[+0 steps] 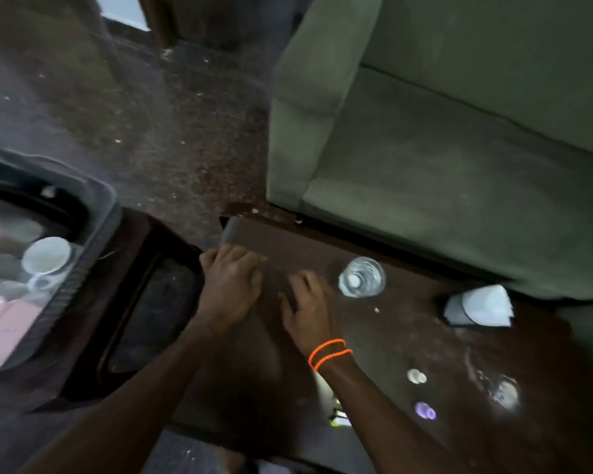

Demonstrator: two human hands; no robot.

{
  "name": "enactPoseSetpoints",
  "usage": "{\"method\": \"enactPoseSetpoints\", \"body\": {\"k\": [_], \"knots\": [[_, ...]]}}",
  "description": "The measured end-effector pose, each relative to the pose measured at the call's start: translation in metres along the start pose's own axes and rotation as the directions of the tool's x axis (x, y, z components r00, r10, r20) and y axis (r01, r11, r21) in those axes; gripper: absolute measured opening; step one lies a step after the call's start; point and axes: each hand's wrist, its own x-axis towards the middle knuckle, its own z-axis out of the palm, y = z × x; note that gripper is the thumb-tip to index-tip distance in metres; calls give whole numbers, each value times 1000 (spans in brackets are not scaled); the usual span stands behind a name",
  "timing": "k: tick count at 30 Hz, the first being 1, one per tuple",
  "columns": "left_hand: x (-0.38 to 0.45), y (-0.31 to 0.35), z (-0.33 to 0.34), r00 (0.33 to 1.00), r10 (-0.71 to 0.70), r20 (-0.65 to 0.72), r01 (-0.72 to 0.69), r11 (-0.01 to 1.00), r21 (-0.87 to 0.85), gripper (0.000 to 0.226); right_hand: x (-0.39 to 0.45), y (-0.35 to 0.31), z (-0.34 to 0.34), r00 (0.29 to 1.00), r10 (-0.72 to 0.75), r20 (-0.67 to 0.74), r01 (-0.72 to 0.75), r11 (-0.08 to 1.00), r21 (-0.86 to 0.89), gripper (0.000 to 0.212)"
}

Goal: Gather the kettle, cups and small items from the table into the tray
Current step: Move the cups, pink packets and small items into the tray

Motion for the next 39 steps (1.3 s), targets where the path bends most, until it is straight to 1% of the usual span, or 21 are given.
{"method": "enactPoseSetpoints", "body": {"k": [2, 4, 6, 7, 9, 11, 13, 15, 16, 18, 19, 20, 22, 23, 25, 27, 28, 30, 34, 36, 39], "knots": [[-6, 34, 30, 995, 12, 101, -9, 1000, -24, 28, -27, 41, -16, 996, 86, 9, -86, 995, -48, 31], [-20, 64, 58, 977, 45, 210, -34, 998, -57, 23, -57, 75, -29, 983, 179, 46, -174, 981, -90, 33], [-42, 88, 84, 941, 123, 314, -97, 991, -95, 14, -89, 103, -39, 959, 269, 94, -255, 958, -132, 36], [-54, 98, 96, 917, 164, 365, -129, 984, -120, 15, -104, 115, -43, 944, 306, 119, -287, 945, -154, 38], [-79, 112, 114, 858, 231, 459, -175, 971, -162, 22, -133, 134, -49, 920, 357, 161, -328, 927, -181, 39], [-100, 120, 126, 798, 281, 533, -222, 960, -173, 36, -160, 147, -53, 903, 388, 183, -350, 913, -207, 44], [-119, 124, 132, 729, 334, 597, -280, 942, -184, 50, -180, 155, -54, 879, 446, 171, -408, 887, -214, 43], [-134, 127, 134, 660, 374, 652, -335, 923, -190, 67, -194, 160, -54, 859, 489, 155, -462, 869, -178, 28], [-139, 127, 135, 649, 381, 659, -346, 919, -191, 70, -199, 160, -53, 862, 481, 160, -461, 875, -147, 19], [-145, 129, 137, 688, 364, 628, -312, 929, -197, 65, -210, 155, -49, 884, 419, 206, -414, 908, -70, 11], [-144, 131, 138, 718, 339, 608, -273, 941, -202, 59, -216, 151, -46, 893, 377, 245, -380, 924, -39, 15], [-143, 133, 139, 744, 303, 595, -223, 953, -207, 54, -222, 145, -42, 897, 338, 285, -345, 938, -26, 23], [-136, 137, 141, 774, 219, 594, -122, 972, -199, 48, -232, 137, -34, 892, 299, 339, -306, 951, -35, 41], [-132, 139, 142, 773, 184, 607, -92, 979, -179, 46, -235, 135, -30, 888, 296, 352, -303, 952, -37, 47], [-125, 143, 145, 744, 160, 649, -87, 986, -143, 39, -237, 134, -24, 881, 294, 372, -301, 953, -42, 51], [-118, 145, 147, 712, 159, 684, -113, 987, -112, 32, -235, 134, -20, 876, 296, 381, -296, 953, -62, 48], [-116, 144, 146, 710, 153, 688, -113, 988, -103, 32, -232, 134, -20, 878, 291, 380, -285, 956, -73, 44], [-110, 139, 142, 737, 122, 665, -62, 992, -114, 34, -227, 135, -20, 888, 255, 384, -241, 967, -85, 44], [-97, 117, 113, 807, 26, 590, 76, 986, -149, 34, -206, 129, -29, 897, 210, 390, -190, 978, -89, 65], [-91, 100, 90, 835, -17, 550, 126, 979, -161, 34, -189, 116, -34, 896, 197, 397, -172, 980, -99, 64], [-85, 66, 48, 870, -96, 484, 203, 964, -173, 34, -151, 87, -35, 910, 135, 392, -108, 990, -90, 53]]}}
